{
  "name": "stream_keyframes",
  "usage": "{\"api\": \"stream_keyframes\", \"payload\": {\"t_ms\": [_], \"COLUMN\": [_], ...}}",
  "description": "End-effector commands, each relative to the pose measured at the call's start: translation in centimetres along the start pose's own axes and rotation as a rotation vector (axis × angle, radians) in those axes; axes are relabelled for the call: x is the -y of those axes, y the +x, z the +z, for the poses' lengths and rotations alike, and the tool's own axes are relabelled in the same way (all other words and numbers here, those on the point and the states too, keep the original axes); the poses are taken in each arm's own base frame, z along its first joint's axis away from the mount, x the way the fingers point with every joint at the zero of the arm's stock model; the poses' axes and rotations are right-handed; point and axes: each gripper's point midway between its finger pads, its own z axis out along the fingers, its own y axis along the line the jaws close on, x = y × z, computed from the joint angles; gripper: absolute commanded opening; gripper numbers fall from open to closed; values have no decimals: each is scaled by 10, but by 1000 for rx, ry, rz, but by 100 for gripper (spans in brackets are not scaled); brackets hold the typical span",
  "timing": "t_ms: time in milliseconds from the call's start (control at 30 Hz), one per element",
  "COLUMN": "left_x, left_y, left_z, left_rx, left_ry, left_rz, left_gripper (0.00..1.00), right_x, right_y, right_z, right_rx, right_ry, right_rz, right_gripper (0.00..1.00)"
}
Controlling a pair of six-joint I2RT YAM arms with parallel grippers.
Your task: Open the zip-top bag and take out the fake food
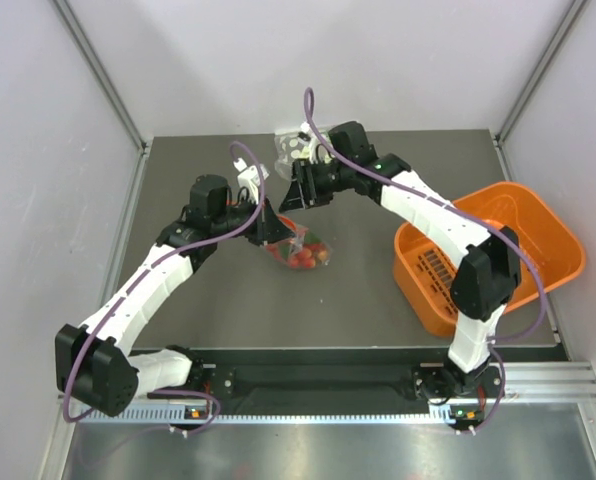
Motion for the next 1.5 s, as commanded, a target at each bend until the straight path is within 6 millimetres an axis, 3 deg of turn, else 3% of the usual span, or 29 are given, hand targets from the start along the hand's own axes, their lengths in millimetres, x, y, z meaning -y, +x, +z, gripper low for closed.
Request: {"api": "stream_keyframes", "payload": {"t_ms": [0,300,433,467,533,633,700,767,800,833,867,900,933,1033,1133,1233,1333,1467], "left_x": [14,19,17,17,15,11,9,7,6,2,4,1,-4,-4,-20,-44,-72,-82], "left_y": [-6,0,1,2,2,0,0,-3,-3,-4,-7,-8,-10,-22,-32,-32,-18,-24], "left_z": [-6,-10,-10,-10,-10,-11,-13,-18,-19,-21,-26,-29,-32,-49,-65,-74,-78,-78], "left_rx": [24,2,-7,-9,-9,-1,-2,19,25,39,58,70,84,156,227,253,234,307], "left_ry": [55,82,75,71,62,26,3,-29,-43,-72,-89,-117,-156,-211,-333,-454,-572,-565], "left_rz": [84,120,123,121,121,112,101,95,89,87,75,64,51,29,-33,-130,-254,-337], "left_gripper": [0,0,0,0,0,1,14,20,26,40,46,54,61,66,68,64,52,62], "right_x": [-29,-29,-32,-32,-32,-27,-18,-15,-8,-3,-8,0,0,12,13,7,3,-4], "right_y": [8,35,39,40,39,34,26,11,14,2,-5,-1,-15,-21,-27,-29,-28,-24], "right_z": [0,21,26,27,28,27,24,19,19,18,10,11,3,-5,-15,-23,-27,-32], "right_rx": [-79,-208,-229,-231,-229,-201,-164,-98,-91,-37,0,8,74,136,196,224,233,241], "right_ry": [-123,-154,-168,-172,-169,-119,-53,-18,-1,12,12,27,37,59,68,55,42,14], "right_rz": [-70,-74,-80,-82,-84,-94,-89,-70,-46,-49,-33,-14,-23,10,10,1,-5,-7], "right_gripper": [51,47,20,8,0,0,0,0,0,0,0,0,0,0,0,0,0,0]}}
